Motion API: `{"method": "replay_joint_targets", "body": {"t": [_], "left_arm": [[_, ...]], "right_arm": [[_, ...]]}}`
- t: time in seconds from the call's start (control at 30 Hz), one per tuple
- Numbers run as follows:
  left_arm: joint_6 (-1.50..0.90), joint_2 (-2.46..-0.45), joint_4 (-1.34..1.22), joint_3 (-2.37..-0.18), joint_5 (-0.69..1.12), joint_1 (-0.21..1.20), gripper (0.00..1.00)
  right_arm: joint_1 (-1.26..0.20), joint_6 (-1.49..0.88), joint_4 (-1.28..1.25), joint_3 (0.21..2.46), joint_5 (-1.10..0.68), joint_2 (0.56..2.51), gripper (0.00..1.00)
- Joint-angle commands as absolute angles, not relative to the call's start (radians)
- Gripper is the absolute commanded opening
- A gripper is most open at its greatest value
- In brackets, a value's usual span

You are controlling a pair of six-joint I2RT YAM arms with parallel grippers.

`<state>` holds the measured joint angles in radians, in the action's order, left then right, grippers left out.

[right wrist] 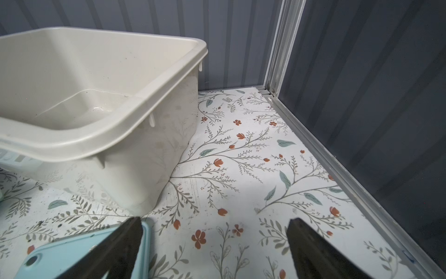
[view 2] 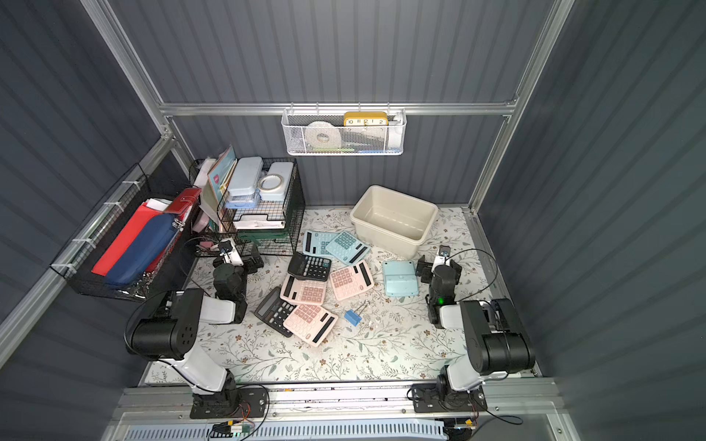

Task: Put the calculator in the storage box
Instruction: Move the storage box to the center of the board.

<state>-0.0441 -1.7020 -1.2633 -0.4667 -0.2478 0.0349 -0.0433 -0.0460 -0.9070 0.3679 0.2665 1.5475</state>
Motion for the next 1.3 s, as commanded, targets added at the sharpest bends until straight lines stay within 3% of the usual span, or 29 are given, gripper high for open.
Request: {"method": "replay_joint_targets", "body": {"t": [0.0, 0.87, 1.0, 1.13, 1.27], "left_arm": [[-0.051, -1.701, -1.286, -0.460, -0.258, 0.034, 0.99], [-0.050, -1.698, -1.290, -0.456, -0.261, 0.034, 0.99], [-0.065, -1.578, -1.202, -0.447, -0.364, 0.056, 0.99], [-0.129, -1.470, -0.895, -0.545, -0.425, 0.061, 0.99], [-0.187, -1.409, -0.685, -0.650, -0.383, 0.064, 0.99]], "right_arm": [[-0.039, -0.044, -0.943, 0.373, 0.267, 1.552, 0.99], [-0.040, -0.028, -0.960, 0.358, 0.236, 1.546, 0.99], [-0.063, 0.002, -1.064, 0.288, 0.241, 1.485, 0.99], [-0.121, 0.058, -0.844, 0.313, 0.274, 1.295, 0.99], [-0.129, -0.044, -0.504, 0.416, 0.279, 1.084, 0.99]]}}
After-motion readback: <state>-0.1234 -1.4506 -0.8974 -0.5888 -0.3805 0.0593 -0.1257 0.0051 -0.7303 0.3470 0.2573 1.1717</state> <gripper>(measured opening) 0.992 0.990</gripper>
